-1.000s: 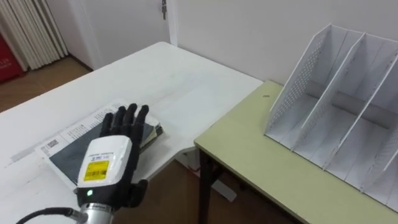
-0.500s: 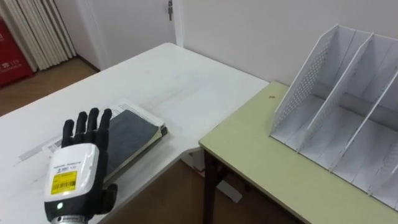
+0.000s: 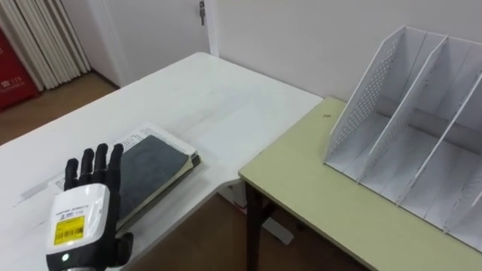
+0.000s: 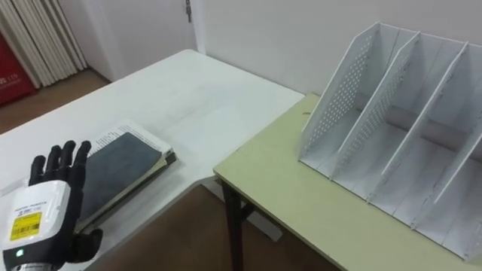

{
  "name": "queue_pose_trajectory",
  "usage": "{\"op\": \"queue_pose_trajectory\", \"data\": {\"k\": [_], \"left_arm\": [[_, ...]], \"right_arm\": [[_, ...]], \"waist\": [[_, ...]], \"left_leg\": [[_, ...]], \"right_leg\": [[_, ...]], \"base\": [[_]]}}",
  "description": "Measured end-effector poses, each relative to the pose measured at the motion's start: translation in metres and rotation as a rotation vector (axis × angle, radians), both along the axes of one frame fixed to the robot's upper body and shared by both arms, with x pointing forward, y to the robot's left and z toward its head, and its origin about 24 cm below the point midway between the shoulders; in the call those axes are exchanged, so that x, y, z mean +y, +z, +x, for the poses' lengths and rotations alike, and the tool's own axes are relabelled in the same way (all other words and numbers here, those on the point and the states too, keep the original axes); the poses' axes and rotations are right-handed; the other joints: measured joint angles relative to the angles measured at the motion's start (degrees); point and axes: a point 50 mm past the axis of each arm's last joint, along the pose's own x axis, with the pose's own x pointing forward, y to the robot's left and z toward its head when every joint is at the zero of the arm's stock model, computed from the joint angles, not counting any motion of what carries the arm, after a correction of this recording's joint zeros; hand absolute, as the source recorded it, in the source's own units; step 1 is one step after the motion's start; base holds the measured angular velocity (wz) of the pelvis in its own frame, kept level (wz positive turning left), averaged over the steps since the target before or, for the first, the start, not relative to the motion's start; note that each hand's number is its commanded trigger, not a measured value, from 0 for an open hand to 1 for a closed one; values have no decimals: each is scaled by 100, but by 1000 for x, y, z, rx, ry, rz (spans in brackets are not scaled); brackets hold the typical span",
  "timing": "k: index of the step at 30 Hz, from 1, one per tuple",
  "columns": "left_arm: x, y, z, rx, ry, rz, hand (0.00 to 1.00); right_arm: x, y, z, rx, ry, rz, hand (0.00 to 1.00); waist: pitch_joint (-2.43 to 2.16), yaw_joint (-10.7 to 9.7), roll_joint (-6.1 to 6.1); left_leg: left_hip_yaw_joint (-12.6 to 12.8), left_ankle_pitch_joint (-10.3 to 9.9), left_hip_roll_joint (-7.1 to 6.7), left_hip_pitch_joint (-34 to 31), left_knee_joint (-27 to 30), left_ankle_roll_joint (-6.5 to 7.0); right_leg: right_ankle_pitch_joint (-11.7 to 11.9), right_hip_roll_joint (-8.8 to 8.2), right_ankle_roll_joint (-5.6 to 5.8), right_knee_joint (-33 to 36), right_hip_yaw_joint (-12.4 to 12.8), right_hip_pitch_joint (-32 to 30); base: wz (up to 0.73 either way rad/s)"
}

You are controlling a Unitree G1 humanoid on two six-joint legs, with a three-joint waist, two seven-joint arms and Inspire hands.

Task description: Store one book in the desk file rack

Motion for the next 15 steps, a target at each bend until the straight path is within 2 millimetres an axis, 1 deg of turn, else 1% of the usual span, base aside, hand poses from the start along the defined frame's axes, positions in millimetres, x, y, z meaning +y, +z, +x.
{"op": "queue_pose_trajectory", "data": {"k": [5,7,12,15], "left_arm": [[1,-11,-2,78,22,-26,0],[-1,-13,-3,89,21,-41,0],[-1,-15,-2,130,20,-51,0],[1,-17,-3,149,40,-88,0]], "right_arm": [[0,0,-2,15,-5,3,0],[-1,0,-2,18,-9,1,0],[-3,1,1,-7,-38,-1,0],[-3,1,2,-15,-37,-4,0]], "waist": [[4,-120,-10],[3,-170,-19],[9,-203,-30],[10,-216,-26]], "left_leg": [[-9,0,3,20,-1,0],[8,0,1,33,-1,0],[16,0,5,95,-1,0],[23,0,7,91,0,0]], "right_leg": [[0,1,-1,15,58,23],[0,4,-2,14,125,39],[2,10,-7,15,172,36],[5,11,-12,32,178,18]], "base": [[-1],[0],[-3],[0]]}}
